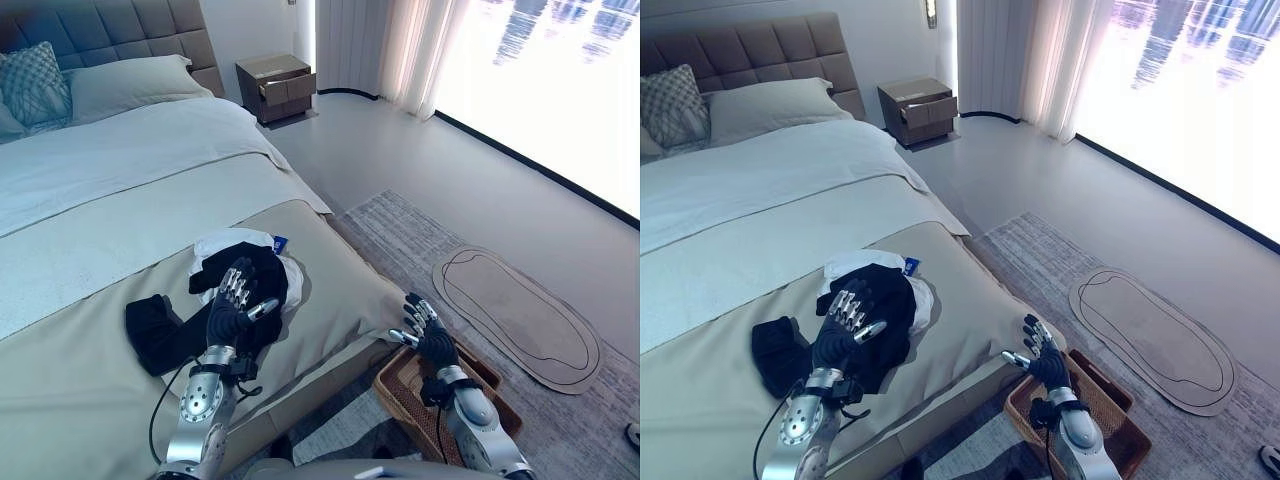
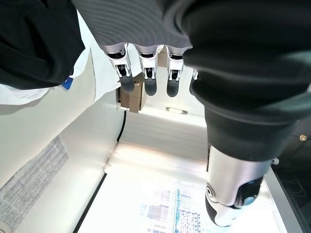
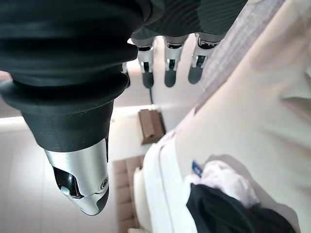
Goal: Pick up clothes into the bucket
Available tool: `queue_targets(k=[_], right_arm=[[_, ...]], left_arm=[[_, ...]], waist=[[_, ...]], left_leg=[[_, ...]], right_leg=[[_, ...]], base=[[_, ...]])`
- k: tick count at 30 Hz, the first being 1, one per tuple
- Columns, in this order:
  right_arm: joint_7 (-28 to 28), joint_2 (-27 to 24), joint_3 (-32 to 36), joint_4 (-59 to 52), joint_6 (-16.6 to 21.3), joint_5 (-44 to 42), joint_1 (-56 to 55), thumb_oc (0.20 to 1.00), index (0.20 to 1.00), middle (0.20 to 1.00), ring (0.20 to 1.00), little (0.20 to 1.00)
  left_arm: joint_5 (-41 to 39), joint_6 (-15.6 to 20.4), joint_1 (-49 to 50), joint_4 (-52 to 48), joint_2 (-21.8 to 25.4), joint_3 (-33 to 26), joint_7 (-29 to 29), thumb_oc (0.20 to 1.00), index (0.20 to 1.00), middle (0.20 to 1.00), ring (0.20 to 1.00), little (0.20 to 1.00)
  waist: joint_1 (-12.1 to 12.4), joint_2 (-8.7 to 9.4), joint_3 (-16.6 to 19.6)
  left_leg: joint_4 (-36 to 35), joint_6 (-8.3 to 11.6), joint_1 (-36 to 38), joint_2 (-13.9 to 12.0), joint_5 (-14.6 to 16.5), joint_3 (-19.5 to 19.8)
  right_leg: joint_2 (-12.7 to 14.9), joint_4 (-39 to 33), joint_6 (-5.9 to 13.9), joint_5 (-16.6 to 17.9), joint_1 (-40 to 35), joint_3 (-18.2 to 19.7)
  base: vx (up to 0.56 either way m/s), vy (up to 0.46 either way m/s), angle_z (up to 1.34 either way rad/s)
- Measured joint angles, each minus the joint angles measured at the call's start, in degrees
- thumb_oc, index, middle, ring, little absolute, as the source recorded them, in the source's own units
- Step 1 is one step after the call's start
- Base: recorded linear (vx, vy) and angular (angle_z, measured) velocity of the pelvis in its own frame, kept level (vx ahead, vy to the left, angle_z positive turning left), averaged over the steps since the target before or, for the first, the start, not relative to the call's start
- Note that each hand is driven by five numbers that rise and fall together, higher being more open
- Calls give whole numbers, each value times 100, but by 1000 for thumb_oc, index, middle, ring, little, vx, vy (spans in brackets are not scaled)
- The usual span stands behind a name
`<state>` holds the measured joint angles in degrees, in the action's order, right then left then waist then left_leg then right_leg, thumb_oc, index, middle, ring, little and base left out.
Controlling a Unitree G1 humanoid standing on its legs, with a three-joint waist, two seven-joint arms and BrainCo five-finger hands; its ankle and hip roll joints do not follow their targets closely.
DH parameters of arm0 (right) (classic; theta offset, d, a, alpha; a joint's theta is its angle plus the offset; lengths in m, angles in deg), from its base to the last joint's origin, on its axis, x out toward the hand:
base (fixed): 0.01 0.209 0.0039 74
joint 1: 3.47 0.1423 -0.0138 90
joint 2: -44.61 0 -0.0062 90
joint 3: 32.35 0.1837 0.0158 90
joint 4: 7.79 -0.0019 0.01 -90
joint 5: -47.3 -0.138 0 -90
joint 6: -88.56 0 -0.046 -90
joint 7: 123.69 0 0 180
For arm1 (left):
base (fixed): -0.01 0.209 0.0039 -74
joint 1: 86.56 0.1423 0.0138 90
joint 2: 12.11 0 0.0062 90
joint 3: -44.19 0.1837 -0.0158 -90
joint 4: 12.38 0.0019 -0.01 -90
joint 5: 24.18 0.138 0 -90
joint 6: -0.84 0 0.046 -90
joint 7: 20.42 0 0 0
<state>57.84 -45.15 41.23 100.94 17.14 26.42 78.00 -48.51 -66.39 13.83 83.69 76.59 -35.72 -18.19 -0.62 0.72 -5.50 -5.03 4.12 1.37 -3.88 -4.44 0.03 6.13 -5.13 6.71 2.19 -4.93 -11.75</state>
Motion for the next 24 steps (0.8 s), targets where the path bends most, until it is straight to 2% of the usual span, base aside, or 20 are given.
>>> queue_targets(k=[14, 24], right_arm=[[-6, -43, 1, 0, 0, 1, -1, 1000, 1000, 1000, 1000, 1000], [-10, -135, 155, 2, 0, 173, -15, 1000, 1000, 1000, 1000, 1000]], left_arm=[[11, 0, 7, 0, 0, -1, 3, 1000, 1000, 1000, 1000, 1000], [784, 26, 79, 431, 209, -76, 320, 1000, 1000, 1000, 1000, 1000]], waist=[[2, 0, -2], [37, 11, -50]], left_leg=[[-4, 0, -6, 0, 1, 1], [10, 3, -64, 4, 4, 5]], right_leg=[[-1, -1, 0, 0, 5, -1], [6, 5, 1, -13, 57, -3]], base=[[0, 0, 0], [5, 7, 0]])
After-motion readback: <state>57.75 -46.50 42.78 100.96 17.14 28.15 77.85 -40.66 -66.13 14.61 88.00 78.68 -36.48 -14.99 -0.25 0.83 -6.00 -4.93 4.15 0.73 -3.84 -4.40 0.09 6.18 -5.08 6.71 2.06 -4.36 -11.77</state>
